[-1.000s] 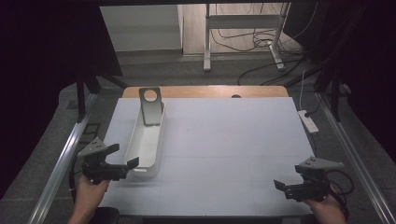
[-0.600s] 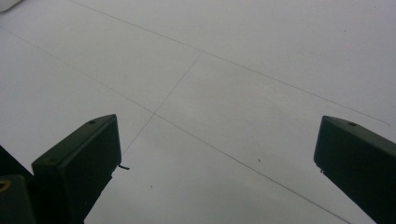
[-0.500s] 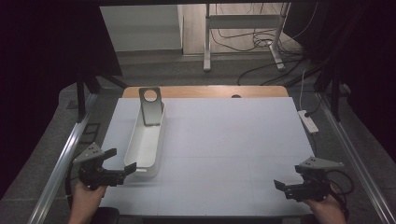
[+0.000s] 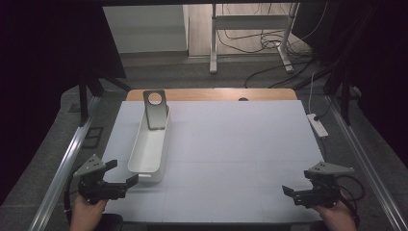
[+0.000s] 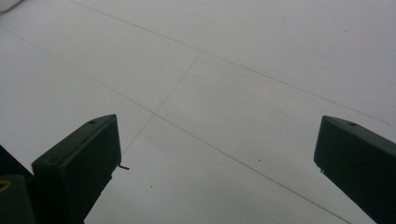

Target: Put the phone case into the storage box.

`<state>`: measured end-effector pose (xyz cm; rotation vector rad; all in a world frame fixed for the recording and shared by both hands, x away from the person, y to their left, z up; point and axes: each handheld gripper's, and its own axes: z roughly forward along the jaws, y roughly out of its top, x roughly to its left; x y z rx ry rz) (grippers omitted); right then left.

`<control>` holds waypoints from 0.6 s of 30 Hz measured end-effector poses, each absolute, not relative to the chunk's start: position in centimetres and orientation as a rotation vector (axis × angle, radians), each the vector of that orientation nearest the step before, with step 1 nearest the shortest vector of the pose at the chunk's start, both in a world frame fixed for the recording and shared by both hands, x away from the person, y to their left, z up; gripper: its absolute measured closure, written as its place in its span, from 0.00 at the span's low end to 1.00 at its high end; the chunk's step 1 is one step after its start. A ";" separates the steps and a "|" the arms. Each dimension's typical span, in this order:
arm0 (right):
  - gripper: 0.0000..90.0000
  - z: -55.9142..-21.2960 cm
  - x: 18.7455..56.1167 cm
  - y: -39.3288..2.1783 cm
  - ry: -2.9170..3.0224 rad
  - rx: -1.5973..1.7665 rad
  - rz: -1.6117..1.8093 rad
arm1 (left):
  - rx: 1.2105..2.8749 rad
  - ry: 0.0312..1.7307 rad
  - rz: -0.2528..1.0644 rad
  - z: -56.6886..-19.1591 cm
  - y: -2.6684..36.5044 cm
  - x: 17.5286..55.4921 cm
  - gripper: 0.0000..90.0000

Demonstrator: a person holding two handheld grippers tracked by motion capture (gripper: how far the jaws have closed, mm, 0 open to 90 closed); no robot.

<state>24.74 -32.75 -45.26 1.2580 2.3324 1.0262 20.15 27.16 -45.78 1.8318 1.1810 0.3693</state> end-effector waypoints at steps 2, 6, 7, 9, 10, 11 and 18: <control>0.01 -45.3 24.7 -32.7 2.333 1.258 1.026 | 1.832 1.185 0.368 -45.9 27.2 20.0 0.00; 0.01 -45.3 24.7 -32.7 2.333 1.258 1.026 | 1.831 1.192 0.362 -46.3 27.2 19.6 0.00; 0.01 -45.3 24.7 -32.7 2.332 1.258 1.028 | 1.832 1.193 0.363 -46.3 27.2 19.5 0.00; 0.01 -45.3 24.7 -32.7 2.332 1.258 1.030 | 1.833 1.197 0.367 -46.4 27.2 19.3 0.00; 0.01 -45.3 24.7 -32.7 2.330 1.260 1.029 | 1.834 1.200 0.368 -46.5 27.2 19.2 0.00; 0.01 -45.3 24.7 -32.7 2.330 1.260 1.030 | 1.834 1.200 0.368 -46.5 27.2 19.2 0.00; 0.01 -45.3 24.7 -32.8 2.329 1.260 1.029 | 1.877 1.220 0.379 -47.1 26.9 18.9 0.00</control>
